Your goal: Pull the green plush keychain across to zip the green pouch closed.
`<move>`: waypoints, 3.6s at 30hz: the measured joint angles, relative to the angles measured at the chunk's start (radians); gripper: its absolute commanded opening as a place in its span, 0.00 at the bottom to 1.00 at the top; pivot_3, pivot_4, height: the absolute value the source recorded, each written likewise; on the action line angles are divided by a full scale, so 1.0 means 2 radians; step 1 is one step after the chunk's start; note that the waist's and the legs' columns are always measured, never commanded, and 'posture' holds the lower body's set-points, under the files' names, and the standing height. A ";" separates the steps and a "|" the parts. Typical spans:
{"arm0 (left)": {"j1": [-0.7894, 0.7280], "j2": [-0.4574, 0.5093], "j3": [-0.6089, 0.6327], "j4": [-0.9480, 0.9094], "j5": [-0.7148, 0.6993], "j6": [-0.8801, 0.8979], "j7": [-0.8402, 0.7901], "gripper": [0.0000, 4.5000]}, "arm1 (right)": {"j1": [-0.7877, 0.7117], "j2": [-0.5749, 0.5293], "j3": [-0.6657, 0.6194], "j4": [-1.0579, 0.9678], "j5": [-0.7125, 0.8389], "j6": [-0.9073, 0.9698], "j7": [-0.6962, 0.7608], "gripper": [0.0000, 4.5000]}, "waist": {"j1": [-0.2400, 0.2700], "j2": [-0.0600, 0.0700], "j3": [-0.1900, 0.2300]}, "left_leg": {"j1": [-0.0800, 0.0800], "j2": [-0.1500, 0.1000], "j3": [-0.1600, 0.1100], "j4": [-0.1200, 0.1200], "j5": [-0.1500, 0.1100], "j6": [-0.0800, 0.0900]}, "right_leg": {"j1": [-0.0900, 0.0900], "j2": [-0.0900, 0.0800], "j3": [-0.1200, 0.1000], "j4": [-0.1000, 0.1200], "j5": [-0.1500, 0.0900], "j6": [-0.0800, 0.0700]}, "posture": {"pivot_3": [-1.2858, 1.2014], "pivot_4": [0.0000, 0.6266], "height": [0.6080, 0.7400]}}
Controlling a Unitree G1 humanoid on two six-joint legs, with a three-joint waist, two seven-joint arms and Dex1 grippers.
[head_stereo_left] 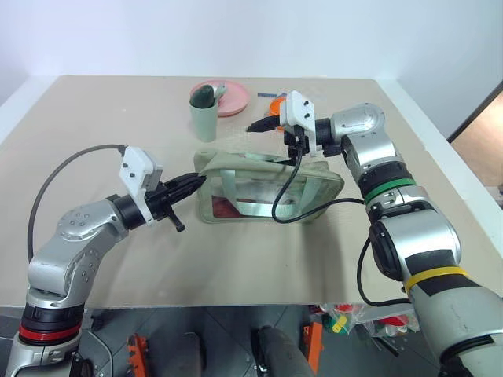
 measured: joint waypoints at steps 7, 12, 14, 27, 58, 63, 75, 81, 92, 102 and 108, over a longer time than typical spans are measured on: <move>-0.009 0.000 -0.004 0.004 0.003 0.001 0.004 0.00 | 0.002 0.011 0.003 0.010 -0.009 -0.006 0.000 0.83 | 0.000 0.000 0.000 | 0.000 0.001 0.000 0.002 0.000 0.000 | 0.001 0.001 0.000 0.001 0.000 -0.001 | 0.52 0.24 1.00; -0.012 -0.001 -0.004 0.006 0.004 0.001 0.006 0.00 | 0.008 0.027 -0.003 0.019 -0.006 0.000 -0.005 0.42 | 0.000 0.000 0.000 | 0.000 0.001 0.000 0.002 0.000 0.000 | 0.001 0.001 0.000 0.001 0.001 -0.001 | 0.52 0.24 1.00; -0.012 -0.001 -0.004 0.007 0.006 0.001 0.007 0.00 | 0.008 0.031 -0.011 0.022 -0.004 0.004 -0.010 0.26 | 0.000 0.000 0.000 | 0.000 0.001 0.000 0.002 0.000 0.000 | 0.001 0.001 0.000 0.001 0.001 -0.001 | 0.52 0.24 1.00; -0.012 -0.006 -0.005 0.008 0.013 0.000 0.013 0.00 | 0.010 0.037 -0.044 0.025 0.000 0.009 -0.059 0.01 | -0.001 0.000 0.000 | 0.000 0.001 0.000 0.002 0.000 0.000 | 0.001 0.001 0.000 0.001 0.001 -0.001 | 0.52 0.24 1.00; -0.083 -0.044 -0.030 0.087 0.090 -0.062 0.068 0.00 | 0.089 -0.106 -0.094 -0.164 0.008 -0.016 -0.193 0.01 | 0.007 0.000 0.000 | 0.000 0.000 0.000 0.002 0.001 0.000 | 0.001 0.000 0.000 0.001 0.001 0.000 | 0.52 0.24 1.00; -0.096 -0.051 -0.031 0.101 0.112 -0.096 0.077 0.00 | 0.140 -0.144 -0.113 -0.232 0.006 0.012 -0.256 0.01 | 0.011 0.000 0.000 | 0.000 0.000 0.001 0.002 0.001 0.000 | 0.000 0.000 0.001 0.001 0.001 0.000 | 0.52 0.24 1.00; -0.096 -0.064 -0.060 0.133 0.136 -0.118 0.077 0.00 | 0.280 -0.156 -0.101 -0.258 -0.071 0.045 -0.394 0.01 | 0.012 0.000 0.000 | 0.001 0.000 0.002 0.003 0.001 0.000 | 0.001 0.000 0.003 0.001 0.002 0.001 | 0.52 0.24 1.00; -0.096 -0.067 -0.060 0.134 0.142 -0.118 0.081 0.00 | 0.345 -0.125 -0.084 -0.269 -0.091 0.074 -0.437 0.01 | 0.012 0.000 0.000 | 0.001 0.000 0.002 0.003 0.002 0.001 | 0.001 0.000 0.003 0.001 0.002 0.002 | 0.52 0.24 1.00; -0.092 -0.067 -0.060 0.134 0.147 -0.106 0.084 0.00 | 0.352 -0.051 -0.052 -0.248 -0.098 0.062 -0.461 0.01 | 0.007 0.000 0.000 | 0.003 0.000 0.002 0.003 0.005 0.003 | 0.003 0.001 0.004 0.001 0.005 0.004 | 0.52 0.24 1.00; -0.081 -0.048 -0.043 0.134 0.106 -0.075 0.040 0.61 | 0.348 -0.074 -0.118 -0.294 0.037 0.127 -0.357 0.44 | 0.007 0.000 0.000 | 0.002 -0.001 0.002 0.003 0.005 0.004 | 0.002 0.001 0.003 0.000 0.005 0.005 | 0.52 0.24 1.00; -0.081 -0.023 -0.020 0.134 0.080 -0.056 0.011 1.00 | 0.357 -0.118 -0.167 -0.354 0.109 0.185 -0.299 0.89 | 0.008 0.000 0.000 | 0.002 -0.001 0.002 0.003 0.005 0.004 | 0.002 0.001 0.003 0.000 0.005 0.005 | 0.52 0.24 1.00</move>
